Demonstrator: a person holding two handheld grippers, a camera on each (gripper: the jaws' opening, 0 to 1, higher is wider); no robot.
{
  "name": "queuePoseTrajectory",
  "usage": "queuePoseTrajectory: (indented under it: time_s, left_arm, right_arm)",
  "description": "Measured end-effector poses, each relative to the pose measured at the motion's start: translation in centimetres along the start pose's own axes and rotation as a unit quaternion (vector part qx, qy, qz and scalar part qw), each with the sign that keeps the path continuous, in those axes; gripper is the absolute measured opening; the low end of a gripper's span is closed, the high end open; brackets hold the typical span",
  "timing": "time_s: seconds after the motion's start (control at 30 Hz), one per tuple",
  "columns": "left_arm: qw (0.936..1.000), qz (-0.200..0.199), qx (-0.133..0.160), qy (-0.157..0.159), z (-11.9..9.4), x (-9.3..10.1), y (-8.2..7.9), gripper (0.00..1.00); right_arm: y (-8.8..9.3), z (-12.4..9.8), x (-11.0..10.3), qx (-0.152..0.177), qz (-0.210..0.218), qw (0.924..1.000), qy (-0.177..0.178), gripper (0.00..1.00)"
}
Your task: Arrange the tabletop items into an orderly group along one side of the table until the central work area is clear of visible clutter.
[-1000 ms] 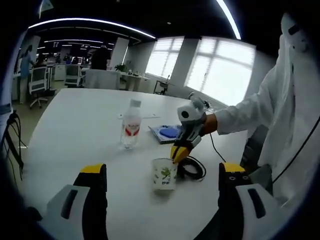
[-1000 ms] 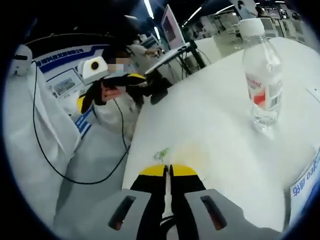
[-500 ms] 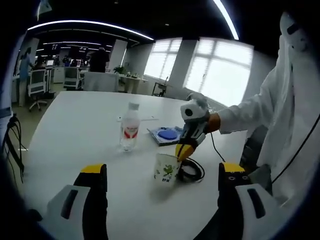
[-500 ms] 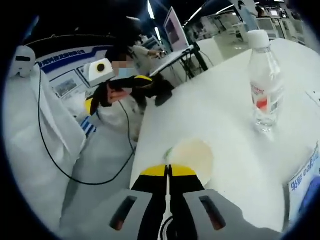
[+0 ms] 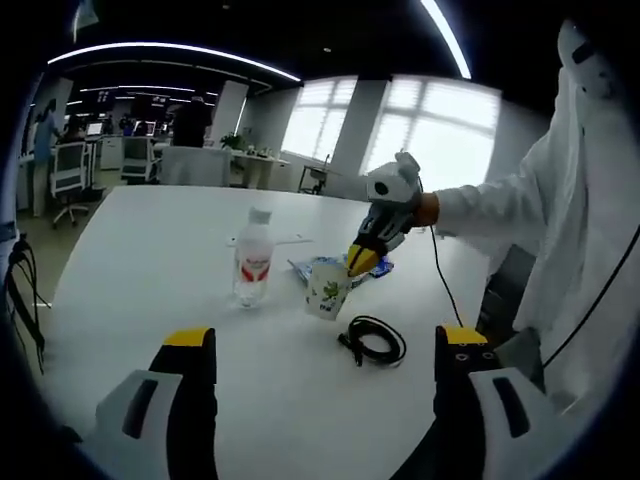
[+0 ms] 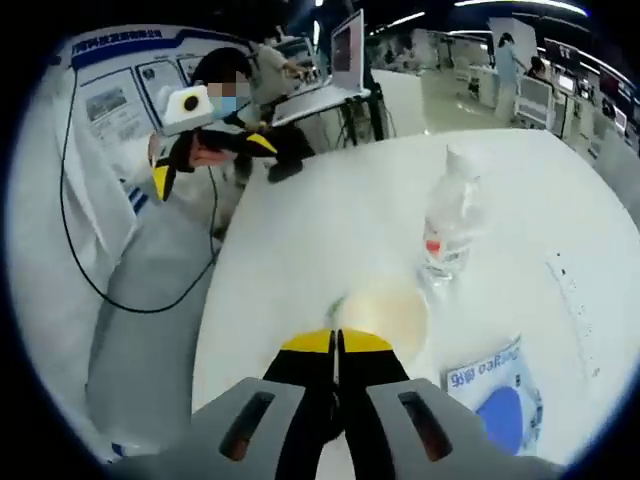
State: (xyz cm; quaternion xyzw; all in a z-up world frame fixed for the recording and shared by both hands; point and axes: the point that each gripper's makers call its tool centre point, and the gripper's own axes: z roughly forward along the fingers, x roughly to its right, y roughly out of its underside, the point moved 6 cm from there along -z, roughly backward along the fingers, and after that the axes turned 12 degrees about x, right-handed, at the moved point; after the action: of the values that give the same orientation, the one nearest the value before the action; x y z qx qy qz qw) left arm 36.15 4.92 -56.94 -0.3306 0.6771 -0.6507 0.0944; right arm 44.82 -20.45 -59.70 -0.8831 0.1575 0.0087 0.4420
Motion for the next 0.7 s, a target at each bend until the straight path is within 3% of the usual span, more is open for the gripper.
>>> queuePoseTrajectory:
  time_s: [0.13, 0.27, 0.4, 0.7]
  left_arm:
    - [1.0000, 0.000, 0.002, -0.001, -0.1, -0.1, 0.0, 0.92]
    - [1.0000, -0.001, 0.004, -0.003, -0.2, -0.1, 0.0, 0.92]
    - [1.0000, -0.002, 0.004, -0.005, -0.3, -0.2, 0.2, 0.91]
    - [0.9999, -0.004, 0.005, -0.011, -0.3, -0.6, 0.4, 0.90]
  right_arm:
    - [-0.5, -0.4, 1.3, -0.034, -0.051, 0.9979, 0.023, 0.00]
    - [-0.5, -0.4, 2.8, -0.090, -0.129, 0.9869, 0.034, 0.00]
    - [-1.0, 0.2, 3.7, -0.122, -0.188, 0.9739, 0.036, 0.00]
    - [-1.0, 1.6, 5.6, -0.151, -0.238, 0.9590, 0.031, 0.00]
